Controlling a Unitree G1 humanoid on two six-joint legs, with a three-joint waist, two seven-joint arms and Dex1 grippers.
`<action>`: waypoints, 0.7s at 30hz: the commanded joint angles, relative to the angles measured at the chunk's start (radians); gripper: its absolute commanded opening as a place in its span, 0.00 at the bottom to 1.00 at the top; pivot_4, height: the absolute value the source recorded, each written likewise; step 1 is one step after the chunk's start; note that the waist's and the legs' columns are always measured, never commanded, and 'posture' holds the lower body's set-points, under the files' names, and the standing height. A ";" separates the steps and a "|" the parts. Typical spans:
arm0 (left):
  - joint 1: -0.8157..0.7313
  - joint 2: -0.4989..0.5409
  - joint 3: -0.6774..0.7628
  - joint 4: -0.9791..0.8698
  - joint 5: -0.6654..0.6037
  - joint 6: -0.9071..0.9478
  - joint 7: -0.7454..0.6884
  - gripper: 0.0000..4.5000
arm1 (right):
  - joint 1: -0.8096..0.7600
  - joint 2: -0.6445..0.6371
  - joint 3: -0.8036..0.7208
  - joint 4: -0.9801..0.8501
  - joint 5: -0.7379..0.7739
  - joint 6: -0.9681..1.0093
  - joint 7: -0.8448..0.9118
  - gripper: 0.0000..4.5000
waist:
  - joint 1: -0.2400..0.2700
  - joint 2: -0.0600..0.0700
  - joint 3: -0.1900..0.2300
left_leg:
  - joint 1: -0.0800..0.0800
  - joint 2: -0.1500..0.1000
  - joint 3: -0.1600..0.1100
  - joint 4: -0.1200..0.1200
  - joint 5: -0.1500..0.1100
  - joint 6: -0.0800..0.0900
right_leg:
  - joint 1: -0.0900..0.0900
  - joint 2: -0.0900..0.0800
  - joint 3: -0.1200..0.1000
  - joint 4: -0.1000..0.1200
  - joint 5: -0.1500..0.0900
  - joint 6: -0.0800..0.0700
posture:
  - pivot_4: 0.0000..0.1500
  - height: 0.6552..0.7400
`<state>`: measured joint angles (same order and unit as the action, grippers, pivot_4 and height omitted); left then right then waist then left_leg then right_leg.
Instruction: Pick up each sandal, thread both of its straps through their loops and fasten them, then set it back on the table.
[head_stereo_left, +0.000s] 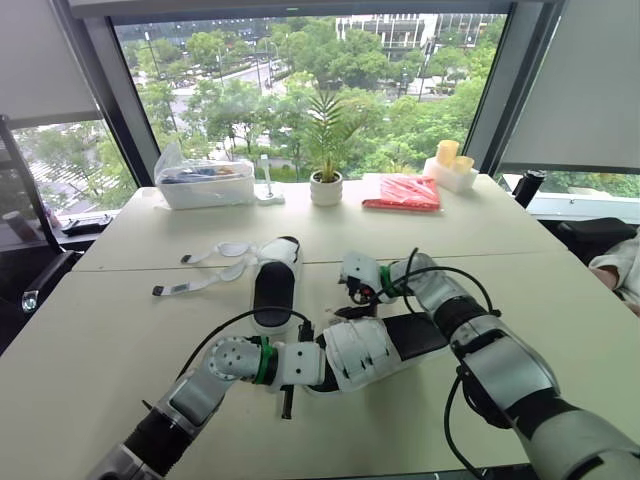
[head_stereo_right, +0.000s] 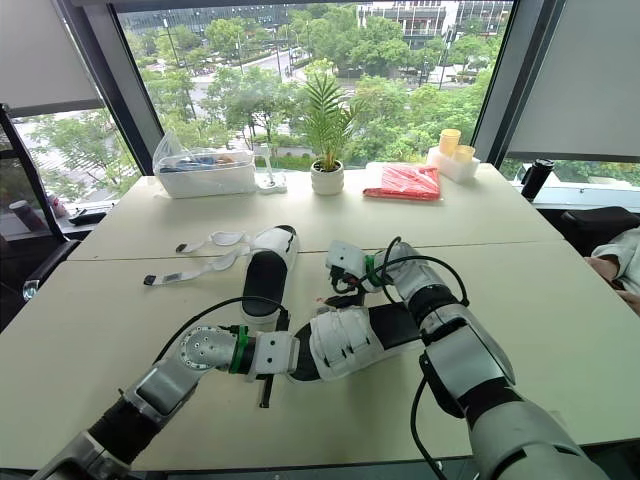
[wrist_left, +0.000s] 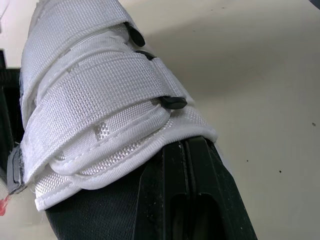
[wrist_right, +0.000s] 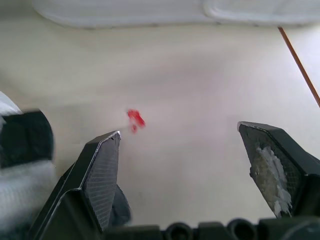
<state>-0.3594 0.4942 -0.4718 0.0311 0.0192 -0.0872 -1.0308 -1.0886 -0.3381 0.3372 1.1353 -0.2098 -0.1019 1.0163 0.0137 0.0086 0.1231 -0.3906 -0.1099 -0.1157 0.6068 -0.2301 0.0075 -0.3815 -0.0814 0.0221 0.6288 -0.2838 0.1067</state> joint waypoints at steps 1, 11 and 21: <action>0.078 0.020 -0.110 0.085 0.109 0.081 -0.024 0.00 | -0.064 -0.024 -0.078 -0.003 0.044 0.007 -0.030 0.90 | -0.001 0.001 0.000 | 0.000 0.000 0.000 0.000 0.000 0.000 | 0.000 0.000 0.000 0.000 0.000 0.000 | 1.00 1.00; 0.013 0.019 -0.083 0.163 0.088 0.027 -0.038 0.00 | -0.040 -0.144 -0.203 -0.197 0.127 0.042 0.009 0.90 | 0.000 0.003 0.002 | 0.000 0.000 0.001 0.002 0.000 -0.001 | 0.001 0.000 0.001 0.000 -0.001 -0.002 | 1.00 1.00; 0.021 0.052 0.081 0.112 -0.064 0.071 -0.043 0.00 | 0.315 -0.327 -0.247 -0.622 0.114 -0.164 -0.070 0.90 | -0.009 0.002 0.008 | -0.002 0.002 0.001 0.004 0.001 0.000 | -0.001 0.001 0.001 0.001 -0.002 -0.002 | 1.00 1.00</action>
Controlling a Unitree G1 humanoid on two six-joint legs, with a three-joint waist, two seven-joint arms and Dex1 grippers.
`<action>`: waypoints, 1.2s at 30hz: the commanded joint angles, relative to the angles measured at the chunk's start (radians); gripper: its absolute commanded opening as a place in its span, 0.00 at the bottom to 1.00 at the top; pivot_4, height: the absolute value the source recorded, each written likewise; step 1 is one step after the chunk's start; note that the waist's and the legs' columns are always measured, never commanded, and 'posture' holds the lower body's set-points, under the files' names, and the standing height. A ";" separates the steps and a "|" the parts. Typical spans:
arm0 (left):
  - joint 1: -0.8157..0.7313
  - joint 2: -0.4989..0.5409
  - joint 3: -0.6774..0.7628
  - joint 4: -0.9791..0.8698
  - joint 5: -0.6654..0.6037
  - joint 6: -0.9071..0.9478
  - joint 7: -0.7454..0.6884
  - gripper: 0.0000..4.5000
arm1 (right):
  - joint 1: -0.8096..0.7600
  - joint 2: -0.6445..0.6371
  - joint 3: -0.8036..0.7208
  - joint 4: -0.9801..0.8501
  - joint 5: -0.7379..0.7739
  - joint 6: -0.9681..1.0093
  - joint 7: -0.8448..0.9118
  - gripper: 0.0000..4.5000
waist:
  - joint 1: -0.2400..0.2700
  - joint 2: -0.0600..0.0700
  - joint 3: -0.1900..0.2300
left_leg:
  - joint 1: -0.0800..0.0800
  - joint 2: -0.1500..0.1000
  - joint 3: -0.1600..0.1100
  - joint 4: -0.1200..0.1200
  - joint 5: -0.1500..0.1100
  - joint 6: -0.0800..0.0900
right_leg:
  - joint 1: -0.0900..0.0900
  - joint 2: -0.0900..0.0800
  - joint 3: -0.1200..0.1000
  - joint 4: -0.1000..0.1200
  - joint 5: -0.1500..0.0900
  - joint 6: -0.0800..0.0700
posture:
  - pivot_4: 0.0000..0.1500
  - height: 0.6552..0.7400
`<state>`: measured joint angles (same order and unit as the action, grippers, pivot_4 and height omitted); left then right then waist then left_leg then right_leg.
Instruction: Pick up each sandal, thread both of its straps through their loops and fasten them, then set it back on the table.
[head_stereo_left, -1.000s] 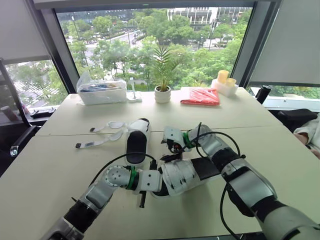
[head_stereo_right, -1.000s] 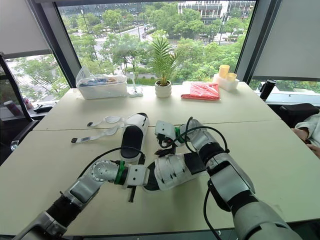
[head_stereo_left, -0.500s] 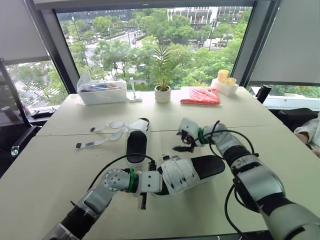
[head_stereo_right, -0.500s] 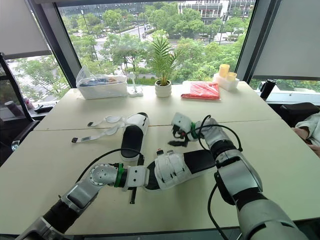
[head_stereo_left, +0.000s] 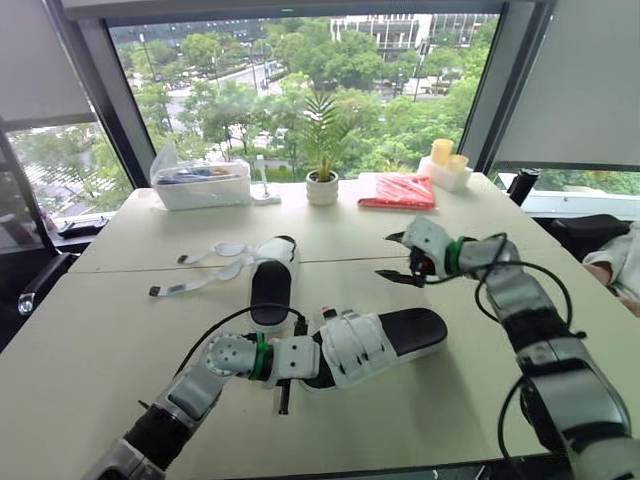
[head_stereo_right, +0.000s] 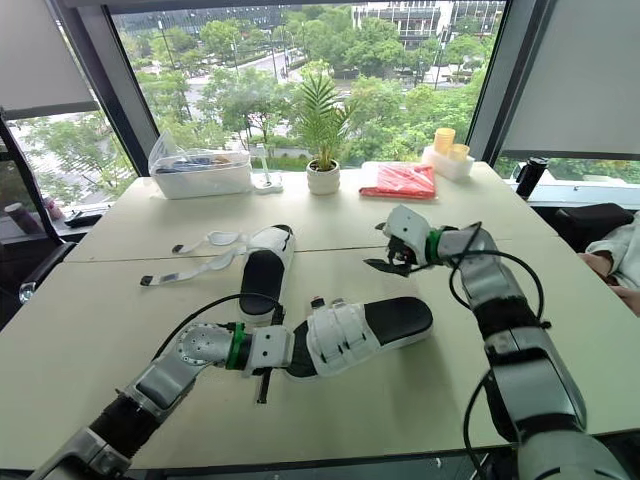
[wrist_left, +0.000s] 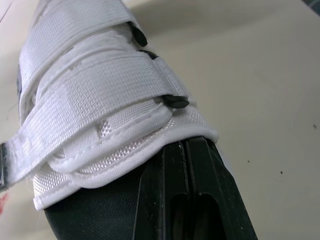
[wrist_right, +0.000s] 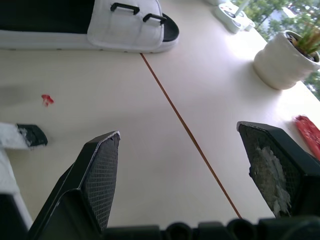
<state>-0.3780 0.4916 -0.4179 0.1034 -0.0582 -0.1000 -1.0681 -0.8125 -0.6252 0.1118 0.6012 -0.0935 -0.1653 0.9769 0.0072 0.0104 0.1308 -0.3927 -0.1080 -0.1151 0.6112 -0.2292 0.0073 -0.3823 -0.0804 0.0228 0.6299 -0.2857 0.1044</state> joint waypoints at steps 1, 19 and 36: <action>0.046 0.067 0.045 0.018 -0.003 0.100 -0.011 0.00 | 0.071 -0.055 -0.020 -0.103 -0.010 -0.156 -0.040 0.90 | -0.006 -0.001 0.002 | 0.000 0.000 0.000 0.000 0.000 0.000 | -0.001 0.000 0.000 0.001 0.000 0.001 | 1.00 1.00; 0.132 0.137 0.266 -0.199 -0.179 0.265 0.051 0.00 | 0.029 -0.189 0.211 0.156 -0.849 -1.153 -0.892 0.90 | -0.022 -0.005 0.032 | -0.001 0.000 0.002 -0.002 0.006 -0.010 | -0.009 0.002 0.002 0.005 0.001 0.001 | 1.00 1.00; 0.142 0.151 0.385 -0.198 -0.180 0.303 0.143 0.00 | -0.257 -0.136 0.749 0.052 -1.493 -1.045 -1.898 0.90 | -0.023 -0.012 0.038 | -0.014 0.001 0.002 -0.006 0.017 -0.027 | -0.030 0.004 0.004 0.028 -0.003 -0.007 | 1.00 1.00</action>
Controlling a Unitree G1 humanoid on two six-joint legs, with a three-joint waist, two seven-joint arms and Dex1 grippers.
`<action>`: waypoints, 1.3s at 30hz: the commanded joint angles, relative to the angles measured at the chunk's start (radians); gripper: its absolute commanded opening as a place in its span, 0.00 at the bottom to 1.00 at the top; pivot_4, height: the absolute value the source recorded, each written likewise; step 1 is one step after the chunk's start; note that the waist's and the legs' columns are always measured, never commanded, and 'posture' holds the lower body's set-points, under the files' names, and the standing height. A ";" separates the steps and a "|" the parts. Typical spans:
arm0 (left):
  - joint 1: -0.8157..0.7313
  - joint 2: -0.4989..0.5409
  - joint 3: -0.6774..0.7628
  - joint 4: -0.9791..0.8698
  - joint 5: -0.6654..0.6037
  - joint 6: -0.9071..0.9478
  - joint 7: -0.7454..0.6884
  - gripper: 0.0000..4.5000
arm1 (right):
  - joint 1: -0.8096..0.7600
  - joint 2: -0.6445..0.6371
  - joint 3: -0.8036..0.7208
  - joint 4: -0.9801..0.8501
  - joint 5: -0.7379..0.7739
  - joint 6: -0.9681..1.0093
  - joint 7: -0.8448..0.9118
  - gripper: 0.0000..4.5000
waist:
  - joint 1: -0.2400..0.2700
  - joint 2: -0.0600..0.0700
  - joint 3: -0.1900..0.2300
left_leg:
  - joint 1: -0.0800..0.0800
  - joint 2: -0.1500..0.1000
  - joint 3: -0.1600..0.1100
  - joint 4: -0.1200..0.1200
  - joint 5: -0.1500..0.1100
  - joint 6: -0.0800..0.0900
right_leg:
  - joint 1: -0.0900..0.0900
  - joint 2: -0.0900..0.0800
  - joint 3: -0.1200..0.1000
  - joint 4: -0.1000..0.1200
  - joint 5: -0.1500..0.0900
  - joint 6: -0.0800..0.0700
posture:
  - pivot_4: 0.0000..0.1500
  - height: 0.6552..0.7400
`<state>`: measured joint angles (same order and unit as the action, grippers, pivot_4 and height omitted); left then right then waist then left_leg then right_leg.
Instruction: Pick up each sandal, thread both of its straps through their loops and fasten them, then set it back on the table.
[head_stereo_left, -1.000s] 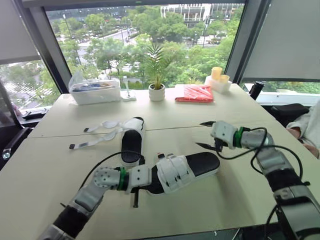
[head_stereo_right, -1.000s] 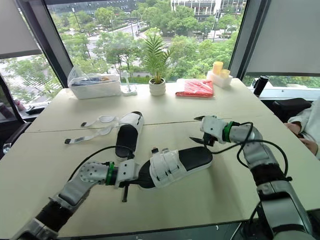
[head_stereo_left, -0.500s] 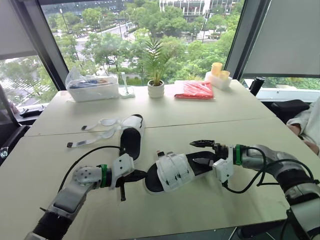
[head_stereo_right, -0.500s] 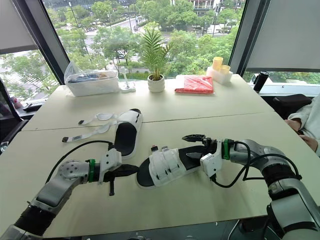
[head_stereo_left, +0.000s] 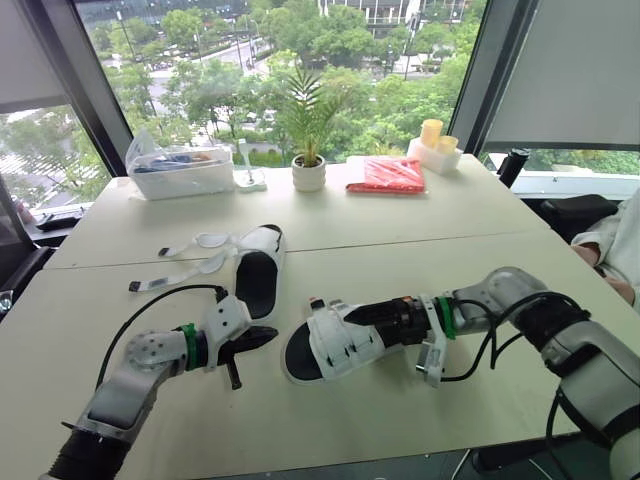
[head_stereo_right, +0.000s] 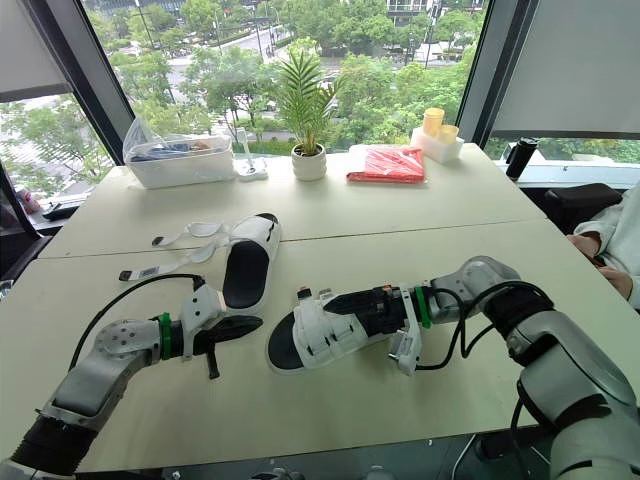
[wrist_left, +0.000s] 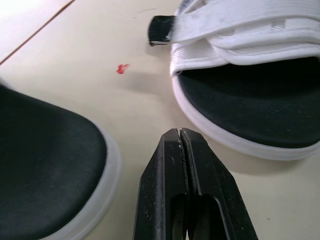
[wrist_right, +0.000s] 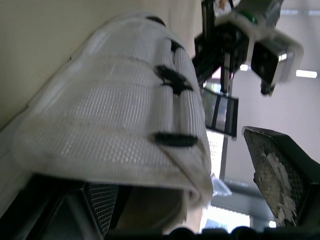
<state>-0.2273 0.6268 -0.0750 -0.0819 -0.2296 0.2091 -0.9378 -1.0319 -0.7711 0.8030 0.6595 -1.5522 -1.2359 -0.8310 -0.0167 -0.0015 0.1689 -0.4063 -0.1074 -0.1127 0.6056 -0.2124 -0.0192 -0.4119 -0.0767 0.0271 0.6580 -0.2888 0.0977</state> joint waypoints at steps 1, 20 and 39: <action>-0.009 0.017 0.046 -0.011 -0.008 -0.006 0.016 0.00 | -0.050 0.017 0.084 -0.001 -0.048 0.036 -0.112 0.90 | 0.001 0.000 0.000 | 0.000 0.000 0.000 0.000 0.000 0.000 | 0.000 0.000 0.000 0.000 0.000 0.000 | 1.00 1.00; 0.022 0.015 0.054 -0.053 -0.002 0.006 0.055 0.00 | -0.228 0.126 0.067 0.422 0.253 0.128 0.036 0.01 | -0.003 -0.008 0.001 | 0.010 0.004 -0.001 0.000 0.004 -0.004 | 0.008 0.005 0.001 0.005 0.001 -0.005 | 1.00 1.00; -0.015 0.007 0.039 -0.033 0.030 -0.009 0.081 0.00 | -0.262 0.310 -0.429 0.705 0.900 1.169 0.925 0.01 | -0.028 -0.007 0.007 | -0.001 0.006 -0.001 0.001 0.004 -0.002 | -0.003 0.005 0.000 0.005 0.003 -0.004 | 1.00 1.00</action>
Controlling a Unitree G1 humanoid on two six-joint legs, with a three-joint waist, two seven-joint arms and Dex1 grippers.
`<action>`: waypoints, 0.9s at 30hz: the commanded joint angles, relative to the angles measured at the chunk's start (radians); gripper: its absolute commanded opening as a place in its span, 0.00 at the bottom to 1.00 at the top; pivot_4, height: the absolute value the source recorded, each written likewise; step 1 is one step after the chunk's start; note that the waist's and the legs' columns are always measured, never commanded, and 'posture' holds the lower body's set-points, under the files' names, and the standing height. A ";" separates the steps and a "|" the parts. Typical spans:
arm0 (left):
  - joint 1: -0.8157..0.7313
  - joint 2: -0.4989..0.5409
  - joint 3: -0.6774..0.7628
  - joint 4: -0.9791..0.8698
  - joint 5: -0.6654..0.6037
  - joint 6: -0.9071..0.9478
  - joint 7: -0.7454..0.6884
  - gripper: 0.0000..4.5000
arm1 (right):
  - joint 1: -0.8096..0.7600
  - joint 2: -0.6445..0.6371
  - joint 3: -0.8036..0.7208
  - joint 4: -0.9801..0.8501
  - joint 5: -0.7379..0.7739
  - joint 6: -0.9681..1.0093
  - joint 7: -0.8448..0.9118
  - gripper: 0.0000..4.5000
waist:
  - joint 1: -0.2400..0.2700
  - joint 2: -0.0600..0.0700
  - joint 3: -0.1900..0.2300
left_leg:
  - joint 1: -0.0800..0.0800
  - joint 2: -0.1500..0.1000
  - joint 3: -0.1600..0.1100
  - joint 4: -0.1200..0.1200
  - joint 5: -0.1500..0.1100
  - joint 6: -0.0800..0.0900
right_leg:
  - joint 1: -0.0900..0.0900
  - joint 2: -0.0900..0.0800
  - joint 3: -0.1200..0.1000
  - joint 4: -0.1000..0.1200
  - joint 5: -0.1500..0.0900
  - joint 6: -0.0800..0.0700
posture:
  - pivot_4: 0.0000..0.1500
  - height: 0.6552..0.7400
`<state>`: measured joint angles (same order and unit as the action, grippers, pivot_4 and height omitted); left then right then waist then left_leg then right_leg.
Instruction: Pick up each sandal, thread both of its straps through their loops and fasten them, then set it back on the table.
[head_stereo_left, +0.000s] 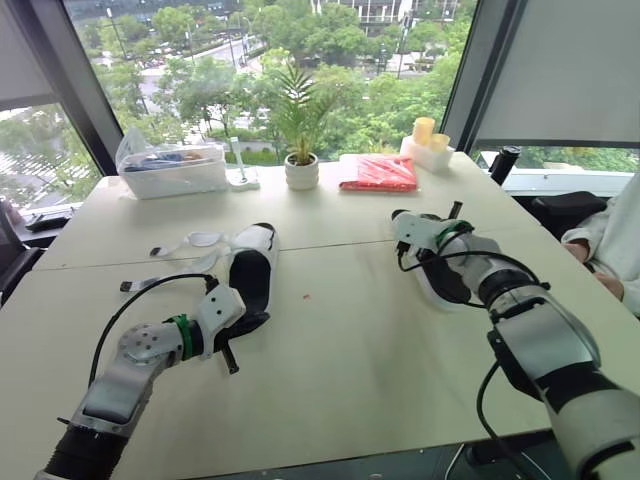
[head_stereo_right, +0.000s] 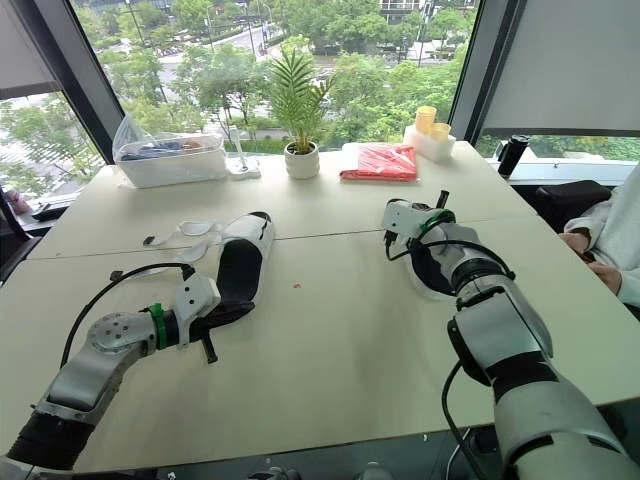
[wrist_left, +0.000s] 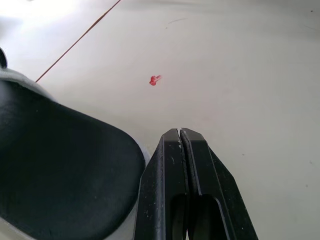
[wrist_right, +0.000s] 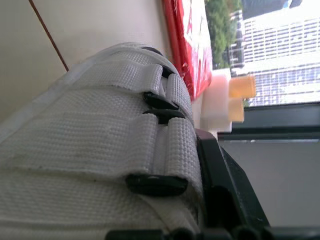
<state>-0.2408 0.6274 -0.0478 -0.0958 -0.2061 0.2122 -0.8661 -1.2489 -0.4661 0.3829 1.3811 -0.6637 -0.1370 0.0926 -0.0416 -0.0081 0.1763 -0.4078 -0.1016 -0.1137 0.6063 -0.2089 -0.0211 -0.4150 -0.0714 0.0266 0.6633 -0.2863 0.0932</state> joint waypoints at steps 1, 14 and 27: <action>0.000 0.007 0.012 -0.022 0.010 -0.012 0.011 0.00 | -0.044 0.010 0.002 -0.015 0.004 0.086 0.004 0.01 | -0.003 0.000 0.000 | -0.001 0.000 0.000 0.000 0.000 0.000 | -0.001 0.000 0.000 0.000 0.000 0.000 | 1.00 1.00; 0.040 0.021 0.009 -0.073 0.044 0.006 0.029 0.00 | -0.013 0.012 0.072 -0.031 -0.015 0.045 0.102 0.97 | -0.002 0.000 0.000 | 0.000 0.000 0.000 0.001 0.000 0.000 | 0.000 0.000 0.000 0.001 0.000 0.000 | 1.00 1.00; -0.006 0.022 0.023 -0.075 0.198 -0.045 0.200 0.00 | 0.656 -0.358 -0.290 -1.230 0.643 0.352 1.004 0.99 | 0.028 -0.001 -0.002 | 0.001 0.001 -0.002 0.007 -0.007 0.009 | 0.007 0.000 -0.004 -0.002 0.000 0.001 | 1.00 1.00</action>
<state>-0.2290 0.6368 -0.0380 -0.1493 -0.0577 0.2094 -0.7131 -0.6682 -0.8184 0.1268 0.3712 -0.2030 0.1273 0.9417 -0.0131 -0.0086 0.1747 -0.4070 -0.1006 -0.1158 0.6135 -0.2155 -0.0116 -0.4083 -0.0716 0.0226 0.6616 -0.2861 0.0939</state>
